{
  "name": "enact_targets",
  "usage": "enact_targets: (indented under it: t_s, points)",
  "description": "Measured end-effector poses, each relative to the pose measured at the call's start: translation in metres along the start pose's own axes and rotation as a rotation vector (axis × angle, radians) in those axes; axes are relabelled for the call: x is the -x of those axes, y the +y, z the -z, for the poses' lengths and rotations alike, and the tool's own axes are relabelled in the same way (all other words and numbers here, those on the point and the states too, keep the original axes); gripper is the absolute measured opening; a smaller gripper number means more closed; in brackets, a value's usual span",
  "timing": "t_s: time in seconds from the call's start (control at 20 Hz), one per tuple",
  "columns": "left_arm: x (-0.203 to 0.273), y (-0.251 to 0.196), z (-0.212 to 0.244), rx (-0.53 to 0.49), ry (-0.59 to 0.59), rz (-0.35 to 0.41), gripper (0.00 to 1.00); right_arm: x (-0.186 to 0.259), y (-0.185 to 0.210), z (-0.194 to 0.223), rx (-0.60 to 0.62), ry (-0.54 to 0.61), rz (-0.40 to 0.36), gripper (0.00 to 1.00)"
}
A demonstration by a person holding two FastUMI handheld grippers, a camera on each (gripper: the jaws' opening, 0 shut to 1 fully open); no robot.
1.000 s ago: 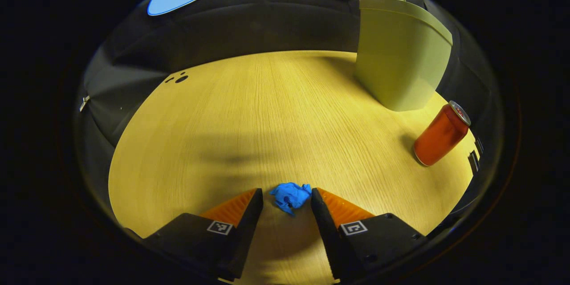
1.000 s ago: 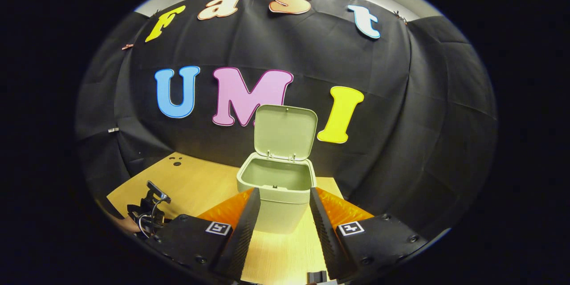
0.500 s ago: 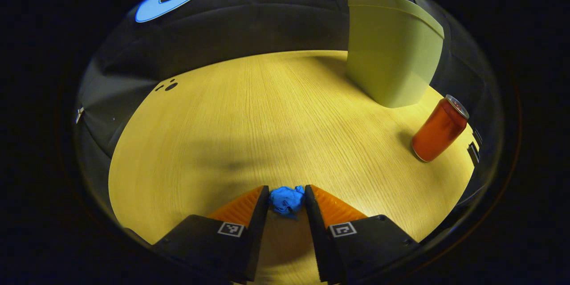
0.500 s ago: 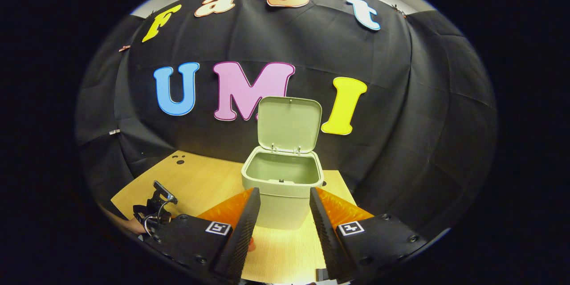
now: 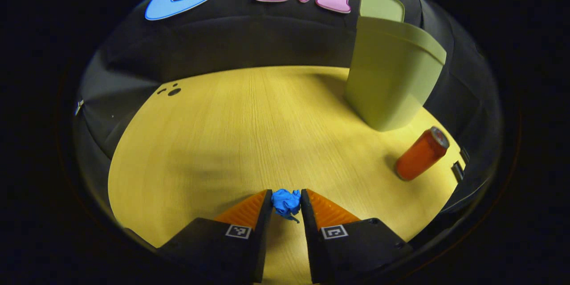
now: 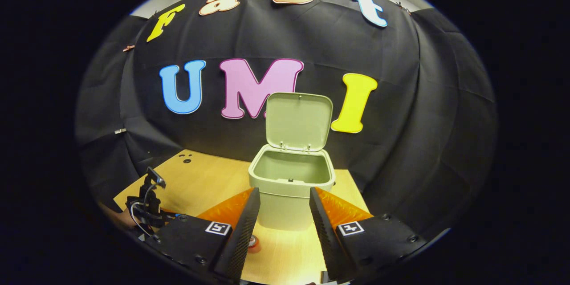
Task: Press the lid of the desktop garbage bin to open it, pick up the crumpled paper on the desktop and throw it into the bin, then pick up the pop can on the desktop and drop it into the bin, and finally close the garbage bin lid.
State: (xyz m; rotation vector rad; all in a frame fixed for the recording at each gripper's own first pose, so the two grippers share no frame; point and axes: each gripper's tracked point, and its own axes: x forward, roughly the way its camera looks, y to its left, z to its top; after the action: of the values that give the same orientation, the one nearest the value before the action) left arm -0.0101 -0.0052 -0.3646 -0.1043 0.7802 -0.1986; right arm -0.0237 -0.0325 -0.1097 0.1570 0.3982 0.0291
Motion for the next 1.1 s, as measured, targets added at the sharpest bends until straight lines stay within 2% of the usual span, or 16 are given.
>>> enact_targets:
  t_s: [0.1, 0.25, 0.65, 0.75, 0.95, 1.1]
  points:
    - [0.015, -0.007, -0.036, 0.003, -0.068, 0.008, 0.42, -0.005, 0.009, 0.014, -0.014, 0.037, -0.033, 0.72]
    - [0.041, -0.021, -0.091, 0.000, -0.170, 0.011, 0.44, -0.014, 0.014, 0.035, 0.034, 0.083, -0.050, 0.72]
    - [0.085, -0.091, -0.227, -0.031, -0.388, 0.081, 0.42, -0.025, 0.028, 0.069, 0.071, 0.097, -0.161, 0.77]
    - [0.093, -0.112, -0.257, -0.041, -0.438, 0.111, 0.42, -0.027, 0.023, 0.079, 0.065, 0.102, -0.162, 0.77]
    - [0.095, -0.157, -0.299, -0.108, -0.497, 0.178, 0.42, -0.024, 0.011, 0.103, 0.126, 0.132, -0.143, 0.77]
    - [0.087, -0.189, -0.321, -0.125, -0.516, 0.239, 0.42, -0.015, 0.005, 0.114, 0.100, 0.140, -0.129, 0.77]
